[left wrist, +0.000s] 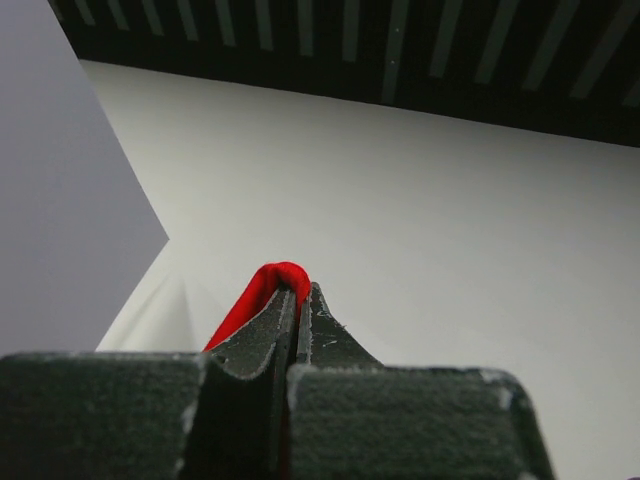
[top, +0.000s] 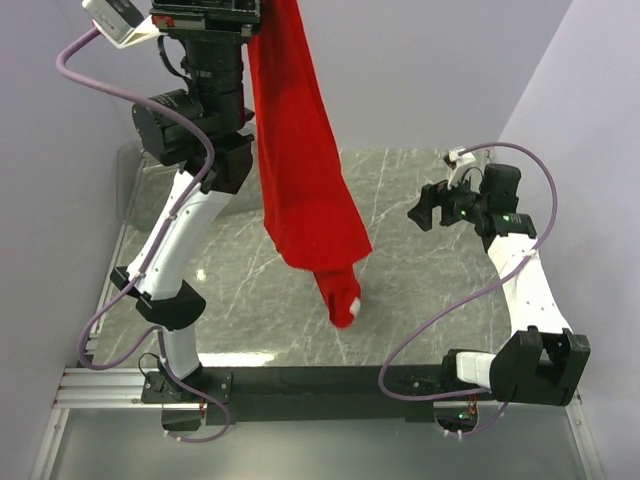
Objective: Fold and stack the t-shirts
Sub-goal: Move the tshirt to the center of the board
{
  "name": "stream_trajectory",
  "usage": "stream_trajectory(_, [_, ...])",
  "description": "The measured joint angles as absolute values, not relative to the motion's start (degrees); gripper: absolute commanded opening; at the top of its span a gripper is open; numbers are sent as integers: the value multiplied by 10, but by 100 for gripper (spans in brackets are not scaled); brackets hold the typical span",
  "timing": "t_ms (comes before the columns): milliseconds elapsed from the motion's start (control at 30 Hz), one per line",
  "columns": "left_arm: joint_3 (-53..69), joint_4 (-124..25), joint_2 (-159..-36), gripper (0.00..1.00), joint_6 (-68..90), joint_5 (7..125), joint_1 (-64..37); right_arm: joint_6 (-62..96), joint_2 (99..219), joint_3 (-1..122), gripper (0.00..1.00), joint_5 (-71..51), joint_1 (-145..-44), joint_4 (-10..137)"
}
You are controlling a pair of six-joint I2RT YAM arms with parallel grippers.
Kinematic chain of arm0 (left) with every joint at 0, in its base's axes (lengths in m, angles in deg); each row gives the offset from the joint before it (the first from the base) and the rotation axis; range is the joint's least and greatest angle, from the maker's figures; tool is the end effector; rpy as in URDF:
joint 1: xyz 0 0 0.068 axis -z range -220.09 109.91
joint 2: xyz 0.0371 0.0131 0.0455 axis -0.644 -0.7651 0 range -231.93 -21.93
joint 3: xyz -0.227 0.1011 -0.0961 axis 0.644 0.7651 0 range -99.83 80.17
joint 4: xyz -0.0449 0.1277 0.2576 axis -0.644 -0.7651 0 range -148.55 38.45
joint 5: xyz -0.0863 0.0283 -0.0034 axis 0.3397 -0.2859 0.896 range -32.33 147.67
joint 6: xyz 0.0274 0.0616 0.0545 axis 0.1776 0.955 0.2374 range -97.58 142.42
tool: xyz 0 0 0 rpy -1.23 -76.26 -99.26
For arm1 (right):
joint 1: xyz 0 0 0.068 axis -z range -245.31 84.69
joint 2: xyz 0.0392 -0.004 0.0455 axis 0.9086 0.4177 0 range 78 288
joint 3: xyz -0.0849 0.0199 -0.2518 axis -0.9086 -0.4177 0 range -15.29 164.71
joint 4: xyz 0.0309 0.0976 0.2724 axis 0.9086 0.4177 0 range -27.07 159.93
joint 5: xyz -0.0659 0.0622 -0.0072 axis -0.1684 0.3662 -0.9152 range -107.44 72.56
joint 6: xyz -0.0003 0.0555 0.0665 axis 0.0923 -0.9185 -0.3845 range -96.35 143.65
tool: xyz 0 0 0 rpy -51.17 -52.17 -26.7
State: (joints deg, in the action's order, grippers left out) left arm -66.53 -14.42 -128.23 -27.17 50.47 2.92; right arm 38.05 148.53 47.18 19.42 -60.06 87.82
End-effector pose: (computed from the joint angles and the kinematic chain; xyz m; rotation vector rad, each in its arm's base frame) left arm 0.2232 -0.1951 0.7318 -0.1532 0.2341 -1.5931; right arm 0.3326 0.0156 0.3033 -0.5261 1.9855 0.4761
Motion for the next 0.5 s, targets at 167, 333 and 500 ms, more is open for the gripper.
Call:
stream_trajectory(167, [-665, -152, -1291, 1, -270, 488, 9, 381, 1475, 465, 99, 190, -592, 877])
stream_trajectory(333, [-653, -175, -1331, 1, -309, 490, -11, 382, 1452, 450, 99, 190, -575, 877])
stream_trajectory(500, [-536, -197, -1352, 1, -386, 534, -8, 383, 1444, 436, 99, 189, -563, 874])
